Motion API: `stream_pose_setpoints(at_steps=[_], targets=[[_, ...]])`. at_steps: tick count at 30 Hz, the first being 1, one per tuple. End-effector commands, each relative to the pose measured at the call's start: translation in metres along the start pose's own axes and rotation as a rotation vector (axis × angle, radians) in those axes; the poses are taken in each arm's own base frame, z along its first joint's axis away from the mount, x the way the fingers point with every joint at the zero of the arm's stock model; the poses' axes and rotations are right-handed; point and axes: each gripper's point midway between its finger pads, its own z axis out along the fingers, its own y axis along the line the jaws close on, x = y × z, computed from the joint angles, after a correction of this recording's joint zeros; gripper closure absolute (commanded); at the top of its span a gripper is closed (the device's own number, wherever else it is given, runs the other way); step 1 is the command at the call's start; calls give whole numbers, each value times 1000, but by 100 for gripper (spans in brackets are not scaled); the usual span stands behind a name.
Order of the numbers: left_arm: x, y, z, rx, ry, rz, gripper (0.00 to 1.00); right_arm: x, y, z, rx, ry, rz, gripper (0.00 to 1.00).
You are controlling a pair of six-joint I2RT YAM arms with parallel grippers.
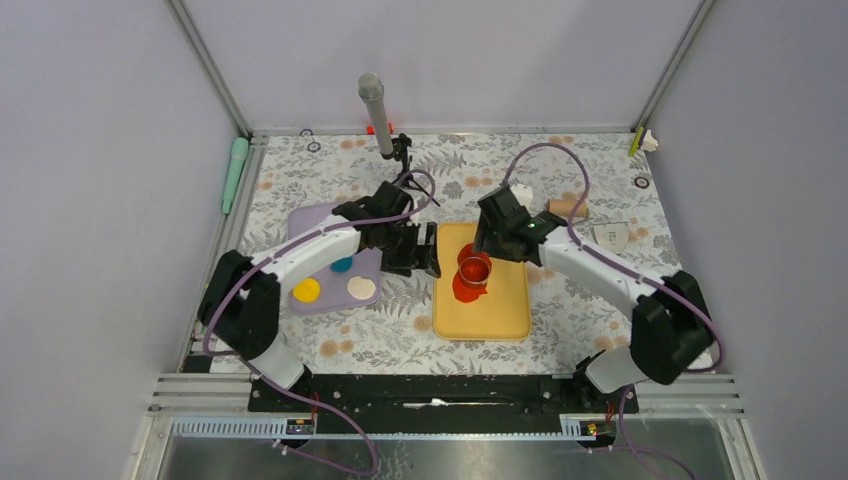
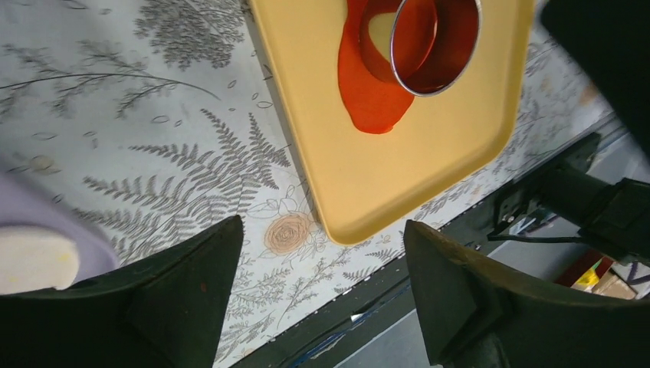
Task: Roll out the dumpling wrappers from the dough
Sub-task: Press the dumpling wrapper on the work surface.
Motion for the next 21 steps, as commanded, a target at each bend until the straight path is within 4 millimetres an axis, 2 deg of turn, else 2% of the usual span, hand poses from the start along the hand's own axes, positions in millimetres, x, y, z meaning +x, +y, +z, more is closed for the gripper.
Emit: stream_pose_setpoints(at_steps=[1, 5, 9, 12, 15, 21], targets=[[-21, -24, 16, 44, -35, 43, 21, -8, -20, -13, -57, -9, 108, 40], [-26, -37, 33, 55, -28, 41, 31, 14, -21, -7, -191, 71, 199, 58], [-30, -43, 47, 62, -19, 28, 41, 28, -12, -6, -279, 112, 223, 61], [-32, -43, 57, 64, -12, 10, 46, 36, -12, 1, -282, 138, 233, 64], [-34, -47, 64, 90, 1, -8, 48, 38, -13, 6, -279, 147, 241, 66], [-41, -54, 72, 113, -4, -18, 53, 30, -16, 20, -259, 131, 260, 70]])
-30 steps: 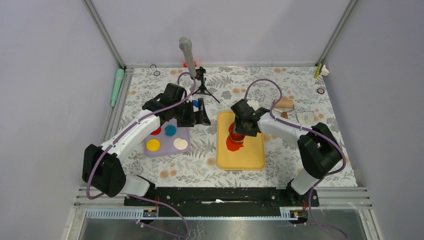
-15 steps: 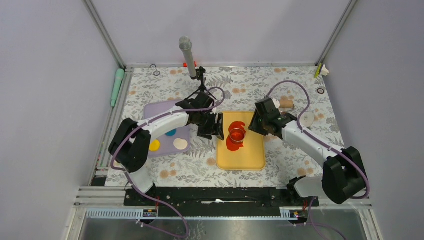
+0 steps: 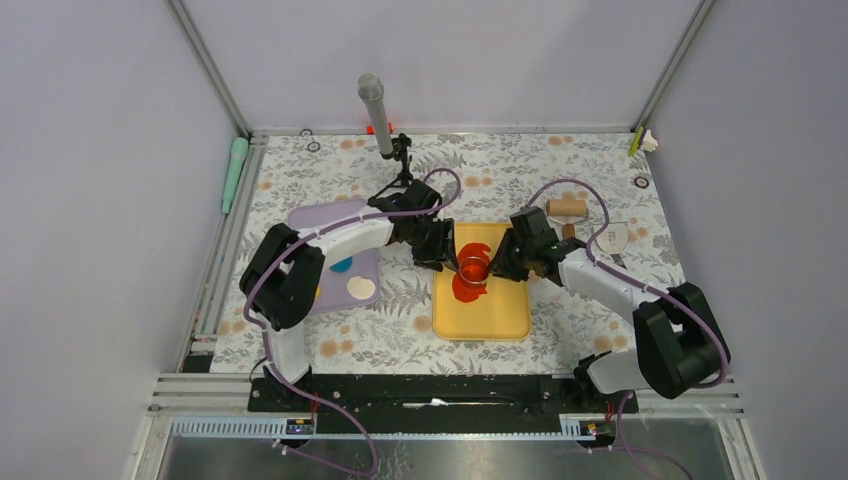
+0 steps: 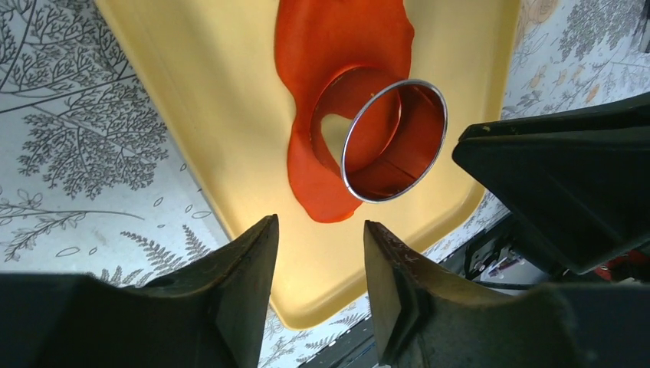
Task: Roll out the dumpling wrappers from the dough
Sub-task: Press the dumpling wrapper on the work surface.
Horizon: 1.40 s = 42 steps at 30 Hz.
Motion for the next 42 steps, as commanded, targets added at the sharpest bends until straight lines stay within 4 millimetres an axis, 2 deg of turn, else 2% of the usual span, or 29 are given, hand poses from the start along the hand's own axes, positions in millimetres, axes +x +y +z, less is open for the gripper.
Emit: stream_pose_setpoints(at_steps=[1, 10, 15, 23, 32, 42], targets=[[-23, -27, 0, 80, -56, 20, 55, -13, 7, 10, -24, -15, 25, 70], [-23, -26, 11, 78, -32, 11, 58, -14, 4, 16, -9, 4, 15, 74], [-25, -26, 14, 82, -26, 7, 63, -14, 3, 16, -10, 6, 19, 74], [-29, -31, 16, 91, -25, 7, 64, -18, 2, 17, -5, -3, 20, 74], [-29, -26, 22, 76, -13, -4, 71, -20, 2, 18, -6, 2, 14, 74], [-27, -22, 25, 63, -5, -12, 77, -18, 5, 20, -23, 15, 15, 79]])
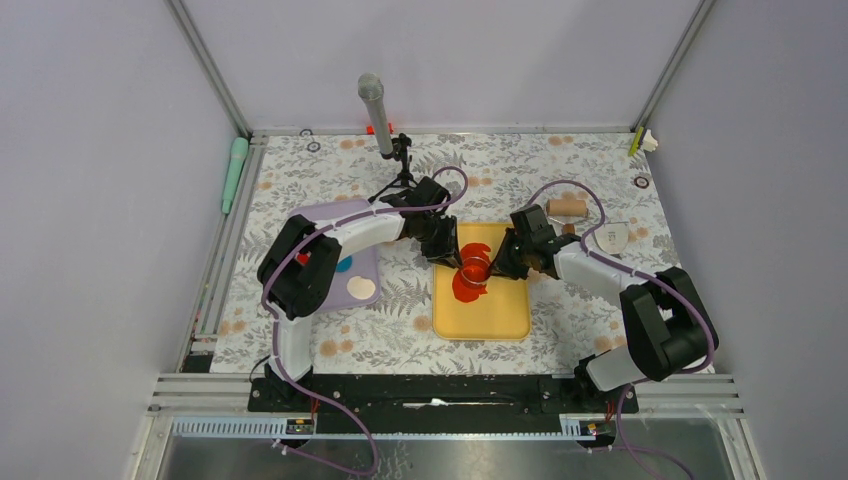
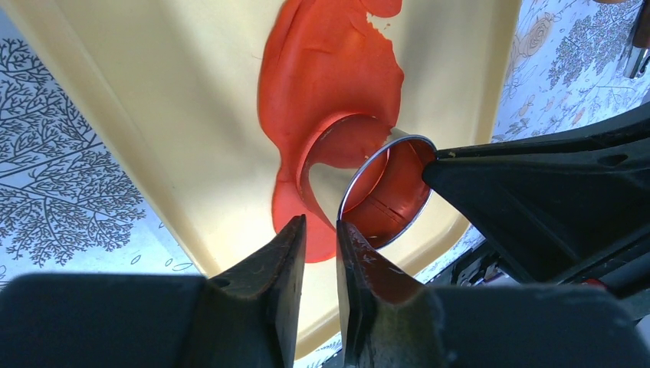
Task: Roll out the dumpling wrappers from the dough
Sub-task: Press the dumpling wrapper on the work surface.
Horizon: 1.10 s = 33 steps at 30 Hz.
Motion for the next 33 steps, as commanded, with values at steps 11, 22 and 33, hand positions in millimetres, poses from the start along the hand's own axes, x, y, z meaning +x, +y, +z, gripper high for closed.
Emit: stream_pose_setpoints(at_steps=[11, 22, 33], targets=[[-9, -16, 0, 46, -11, 17, 84, -12, 17, -1, -52, -18, -6, 90], [-9, -17, -2, 49, -16, 19, 79, -12, 20, -2, -64, -11, -6, 94], [-9, -21, -5, 69, -20, 27, 78, -9, 18, 0, -61, 1, -6, 95]])
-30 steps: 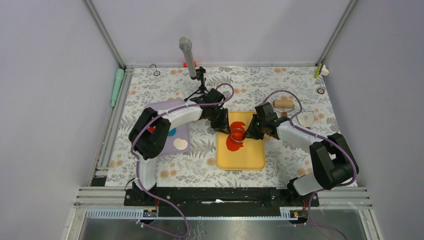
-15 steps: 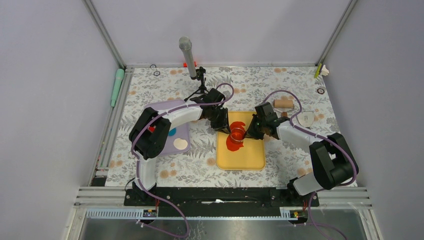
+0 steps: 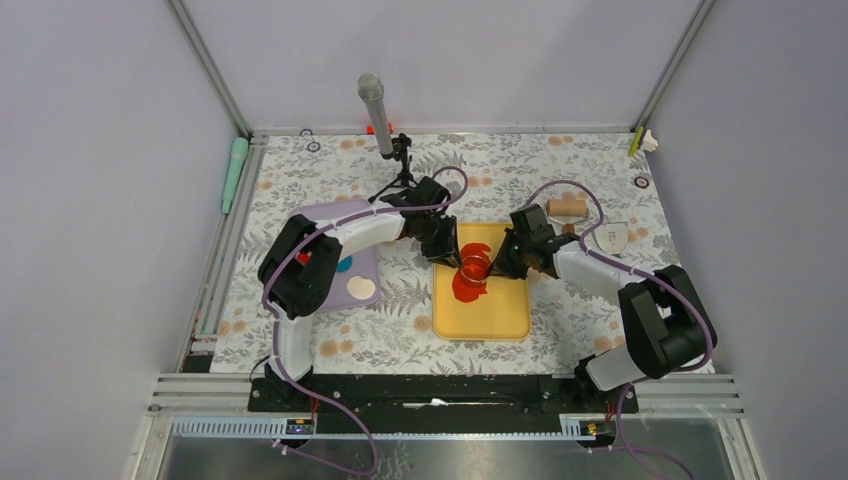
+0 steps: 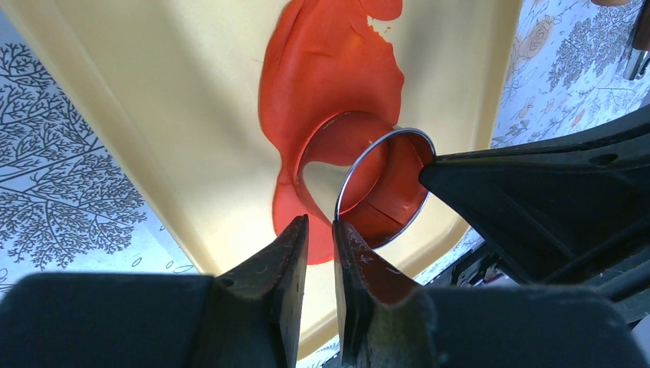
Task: Roll out the dumpling wrappers from the dough
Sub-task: Press the dumpling wrapper on the work surface.
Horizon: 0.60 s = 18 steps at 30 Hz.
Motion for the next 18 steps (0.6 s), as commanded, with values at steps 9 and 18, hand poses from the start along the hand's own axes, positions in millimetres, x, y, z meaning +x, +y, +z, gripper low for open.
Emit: stream_pose_setpoints(at_steps=[9, 18], targets=[[-6, -16, 1, 58, -4, 17, 81, -10, 14, 0, -43, -11, -4, 95], [2, -1, 10, 8, 31, 1, 84, -8, 15, 1, -46, 1, -8, 96]])
